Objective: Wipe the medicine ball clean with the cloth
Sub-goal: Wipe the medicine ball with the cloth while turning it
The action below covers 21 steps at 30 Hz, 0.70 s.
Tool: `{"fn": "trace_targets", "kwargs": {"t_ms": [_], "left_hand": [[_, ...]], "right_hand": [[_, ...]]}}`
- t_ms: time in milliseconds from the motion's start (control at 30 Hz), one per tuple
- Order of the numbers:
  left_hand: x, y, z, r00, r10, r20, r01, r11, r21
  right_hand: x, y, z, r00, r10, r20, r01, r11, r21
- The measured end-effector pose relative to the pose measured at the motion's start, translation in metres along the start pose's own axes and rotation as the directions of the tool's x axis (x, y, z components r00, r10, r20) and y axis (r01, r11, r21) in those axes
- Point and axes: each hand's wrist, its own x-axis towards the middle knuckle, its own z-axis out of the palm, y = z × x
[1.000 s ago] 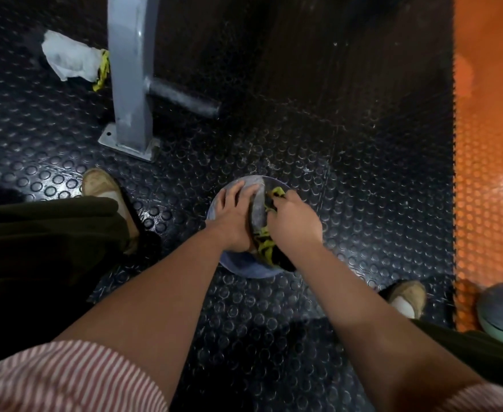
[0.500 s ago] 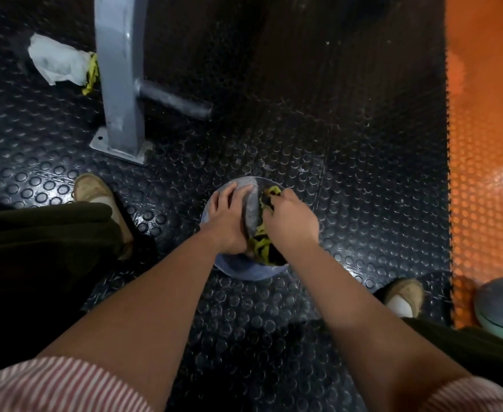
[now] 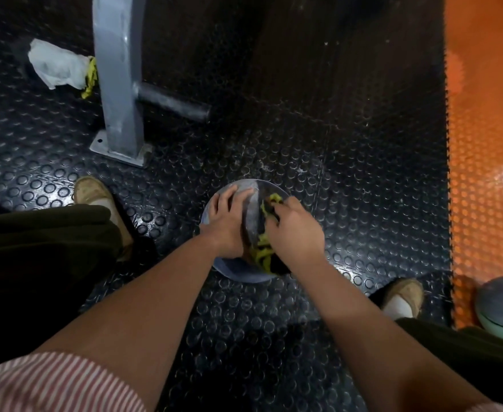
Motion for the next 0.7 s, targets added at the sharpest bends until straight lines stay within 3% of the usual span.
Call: {"fn": "trace_targets", "kwargs": {"t_ms": [133,233,367,567,700], "left_hand": [[0.002,0.006,-0.005,1.0,-0.011,-0.002,0.011,1.0,-0.007],[0.006,0.011,-0.013,0.999,-0.034,0.009,0.035,0.998,-0.051],[0.004,0.011,-0.013,0.999,-0.011,0.03,0.012,0.999,-0.037],[0.003,0.003,-0.006,1.0,-0.011,-0.027,0.009,0.998,-0.067],[-0.003,-0.004,-0.005,0.998,0.044,-0.036,-0.048,0.994,-0.095]], "right_hand": [[0.016,-0.008,0.002,0.995,0.035,0.089,-0.032,0.999,-0.029],[-0.024,0.002,0.019,0.994,-0.072,0.085,0.083,0.988,-0.129],[-0.06,0.013,0.033,0.984,-0.167,0.06,0.173,0.978,-0.115],[-0.013,0.0,0.011,0.998,-0.009,-0.059,0.012,0.999,0.044],[0.002,0.0,0.013,0.996,-0.033,0.08,0.037,0.998,-0.044]]}}
